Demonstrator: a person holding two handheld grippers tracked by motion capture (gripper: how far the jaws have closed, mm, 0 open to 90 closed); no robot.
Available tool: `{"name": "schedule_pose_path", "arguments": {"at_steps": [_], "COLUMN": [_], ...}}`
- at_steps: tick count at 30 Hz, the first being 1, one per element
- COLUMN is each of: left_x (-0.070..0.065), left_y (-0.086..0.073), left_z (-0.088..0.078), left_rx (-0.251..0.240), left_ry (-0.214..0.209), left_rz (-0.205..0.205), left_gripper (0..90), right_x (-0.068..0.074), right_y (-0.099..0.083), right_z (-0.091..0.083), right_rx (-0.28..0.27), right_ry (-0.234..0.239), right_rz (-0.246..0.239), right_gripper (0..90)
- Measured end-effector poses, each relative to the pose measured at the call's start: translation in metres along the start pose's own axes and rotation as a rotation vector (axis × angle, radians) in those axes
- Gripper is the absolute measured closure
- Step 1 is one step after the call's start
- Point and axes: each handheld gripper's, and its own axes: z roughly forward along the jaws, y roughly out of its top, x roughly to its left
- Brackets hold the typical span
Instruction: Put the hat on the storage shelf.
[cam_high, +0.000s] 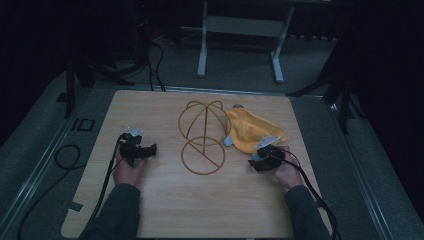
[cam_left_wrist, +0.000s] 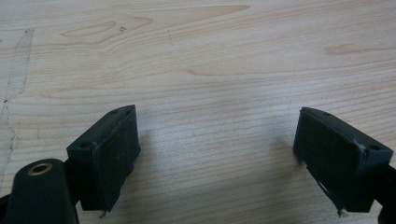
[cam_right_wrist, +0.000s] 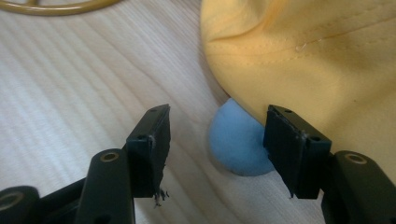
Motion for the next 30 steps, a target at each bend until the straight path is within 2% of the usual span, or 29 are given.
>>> {"name": "schedule_pose_path", "arguments": {"at_steps": [6,8,10,12,14,20,28,30], "left_x": [0.000,0.000,0.000,0.000,0.000,0.000,0.000,0.000], "left_y": [0.000,0.000,0.000,0.000,0.000,0.000,0.000,0.000], "left_z": [0.000,0.000,0.000,0.000,0.000,0.000,0.000,0.000], "left_rx": [0.000,0.000,0.000,0.000,0.000,0.000,0.000,0.000], "left_ry": [0.000,0.000,0.000,0.000,0.000,0.000,0.000,0.000], "left_rz": [0.000,0.000,0.000,0.000,0.000,0.000,0.000,0.000], "left_gripper": [14.5,14.6,14.6,14.6,14.6,14.6,14.6,14.6], "right_x": [-0.008,-0.011,-0.015,-0.019,-0.022,-0.019,-0.020,-0.019], "right_y": [0.002,0.004,0.005,0.006,0.005,0.010,0.012,0.014], "right_z": [0.006,0.007,0.008,0.009,0.009,0.007,-0.003,-0.015], "right_rx": [0.025,0.034,0.040,0.041,0.042,0.055,0.030,0.017], "right_ry": [0.004,0.009,0.011,0.000,-0.001,-0.038,-0.034,-0.040], "right_rz": [0.023,0.033,0.055,0.078,0.095,0.061,0.062,0.045], "right_gripper": [42.6,45.7,51.5,61.1,64.9,79.8,81.6,81.5]}}
